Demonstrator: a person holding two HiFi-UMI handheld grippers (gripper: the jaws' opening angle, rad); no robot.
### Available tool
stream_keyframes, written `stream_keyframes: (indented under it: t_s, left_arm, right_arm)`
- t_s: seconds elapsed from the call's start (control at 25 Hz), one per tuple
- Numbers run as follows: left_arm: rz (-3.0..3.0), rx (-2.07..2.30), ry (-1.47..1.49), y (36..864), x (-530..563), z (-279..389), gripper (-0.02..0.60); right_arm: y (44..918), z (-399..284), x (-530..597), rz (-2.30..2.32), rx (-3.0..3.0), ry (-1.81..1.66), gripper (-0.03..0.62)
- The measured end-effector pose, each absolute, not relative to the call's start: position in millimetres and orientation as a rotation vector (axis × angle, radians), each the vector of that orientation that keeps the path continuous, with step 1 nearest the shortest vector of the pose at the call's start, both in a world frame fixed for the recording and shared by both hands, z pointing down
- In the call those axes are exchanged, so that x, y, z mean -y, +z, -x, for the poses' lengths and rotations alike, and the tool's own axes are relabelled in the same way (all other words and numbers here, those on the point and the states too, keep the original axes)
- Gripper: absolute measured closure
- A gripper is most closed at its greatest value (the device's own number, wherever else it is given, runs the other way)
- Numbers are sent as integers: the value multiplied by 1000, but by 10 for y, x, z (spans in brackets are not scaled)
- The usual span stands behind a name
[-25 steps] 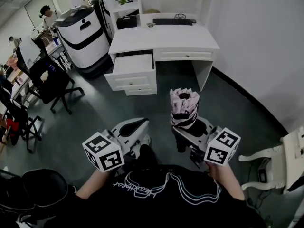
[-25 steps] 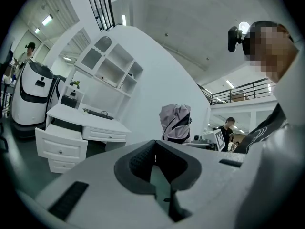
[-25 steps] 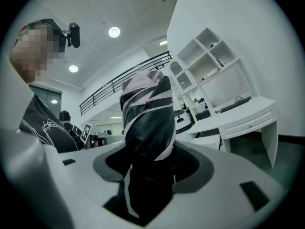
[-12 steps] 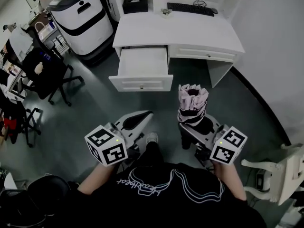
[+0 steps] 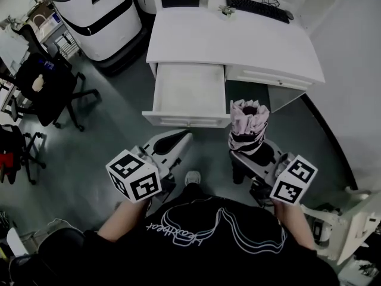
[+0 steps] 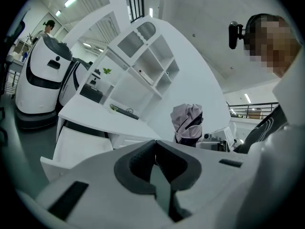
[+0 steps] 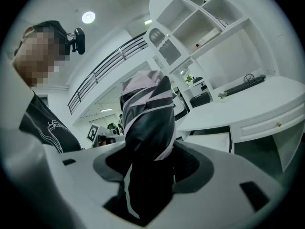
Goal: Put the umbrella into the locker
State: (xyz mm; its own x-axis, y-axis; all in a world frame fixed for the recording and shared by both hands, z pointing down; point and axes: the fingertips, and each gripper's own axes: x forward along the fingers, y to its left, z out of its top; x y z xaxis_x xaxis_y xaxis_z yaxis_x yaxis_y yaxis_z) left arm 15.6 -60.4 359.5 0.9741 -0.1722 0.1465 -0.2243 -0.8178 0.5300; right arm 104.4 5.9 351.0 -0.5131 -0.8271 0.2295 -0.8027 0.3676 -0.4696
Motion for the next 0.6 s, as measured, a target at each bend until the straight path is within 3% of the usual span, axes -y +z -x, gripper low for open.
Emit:
stream_keyframes:
  t_s: [0.6]
  left_arm:
    - [-2524,402,164,3807,1488,-138,575]
  right_arm:
    - [3695,-1150,1077,1476,-2708,-821,342]
